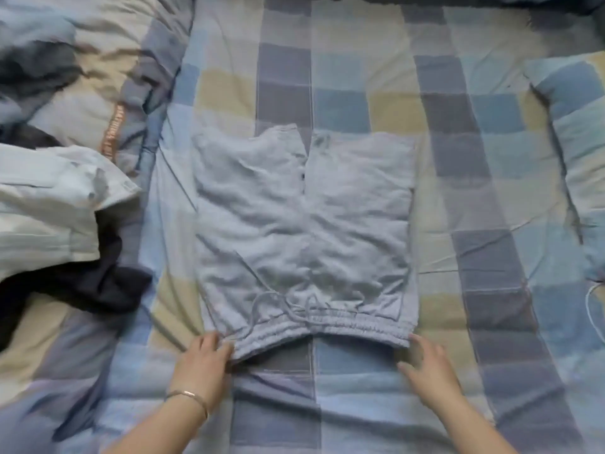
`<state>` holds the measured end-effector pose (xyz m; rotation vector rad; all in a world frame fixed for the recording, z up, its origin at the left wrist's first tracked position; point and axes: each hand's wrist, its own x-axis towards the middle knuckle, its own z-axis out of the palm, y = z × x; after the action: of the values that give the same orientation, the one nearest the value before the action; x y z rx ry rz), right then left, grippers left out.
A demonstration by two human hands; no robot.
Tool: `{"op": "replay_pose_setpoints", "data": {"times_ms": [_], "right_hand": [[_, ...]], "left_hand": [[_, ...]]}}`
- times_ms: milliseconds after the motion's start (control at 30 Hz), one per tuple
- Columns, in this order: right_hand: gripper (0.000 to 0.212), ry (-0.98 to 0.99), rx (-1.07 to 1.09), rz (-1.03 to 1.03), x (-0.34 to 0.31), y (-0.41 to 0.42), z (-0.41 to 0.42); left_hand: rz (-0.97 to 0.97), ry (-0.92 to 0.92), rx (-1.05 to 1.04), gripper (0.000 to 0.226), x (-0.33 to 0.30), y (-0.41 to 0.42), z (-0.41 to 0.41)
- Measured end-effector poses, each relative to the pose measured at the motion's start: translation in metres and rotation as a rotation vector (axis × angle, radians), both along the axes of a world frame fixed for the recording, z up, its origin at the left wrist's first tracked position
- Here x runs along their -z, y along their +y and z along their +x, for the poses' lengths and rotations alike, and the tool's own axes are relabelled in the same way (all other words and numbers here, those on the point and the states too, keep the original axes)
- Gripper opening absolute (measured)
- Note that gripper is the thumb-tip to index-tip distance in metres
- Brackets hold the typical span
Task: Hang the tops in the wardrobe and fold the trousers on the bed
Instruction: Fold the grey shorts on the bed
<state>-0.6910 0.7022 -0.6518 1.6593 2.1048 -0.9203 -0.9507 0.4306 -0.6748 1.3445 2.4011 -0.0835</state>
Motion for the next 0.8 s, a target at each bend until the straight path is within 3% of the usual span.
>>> {"op": "replay_pose_setpoints", "data": {"times_ms": [67, 167, 233, 433, 467, 533, 600, 700, 800], "right_hand": [[0.055, 0.146, 0.324, -0.058, 0.022, -0.011, -0.006], [0.053, 0.294, 0.718, -0.149, 0.039, -0.010, -0.020], [0.059, 0.254, 0.817, -0.159, 0.048, -0.001, -0.024], [0.042, -0.099, 0.446, -0.068, 0.044, 0.019, -0.037], [0.040, -0.116, 0.416, -0.075, 0.043, 0.021, -0.036], [0.033, -0.085, 0.413, -0.078, 0.040, 0.021, -0.032], [0.028, -0.084, 0.410, -0.088, 0.029, 0.014, -0.020], [0.044, -0.186, 0.370, -0.162, 0.017, -0.006, 0.007], [0.040, -0.327, 0.375, -0.672, 0.015, -0.015, 0.013]], "left_hand": [[-0.107, -0.057, -0.100, 0.058, 0.014, -0.003, 0.007], [0.013, 0.032, -0.099, 0.033, 0.013, 0.001, 0.002], [0.051, 0.044, -0.125, 0.032, 0.016, 0.002, -0.004], [0.072, -0.002, 0.096, 0.029, 0.022, 0.002, -0.023], [0.060, -0.018, 0.138, 0.036, 0.023, 0.002, -0.024], [0.004, -0.083, 0.147, 0.072, 0.028, 0.000, -0.026], [-0.001, -0.107, 0.092, 0.087, 0.024, 0.002, -0.028], [-0.043, -0.204, 0.110, 0.061, 0.013, -0.006, -0.020], [-0.127, -0.213, 0.162, 0.030, 0.007, -0.026, 0.001]]}}
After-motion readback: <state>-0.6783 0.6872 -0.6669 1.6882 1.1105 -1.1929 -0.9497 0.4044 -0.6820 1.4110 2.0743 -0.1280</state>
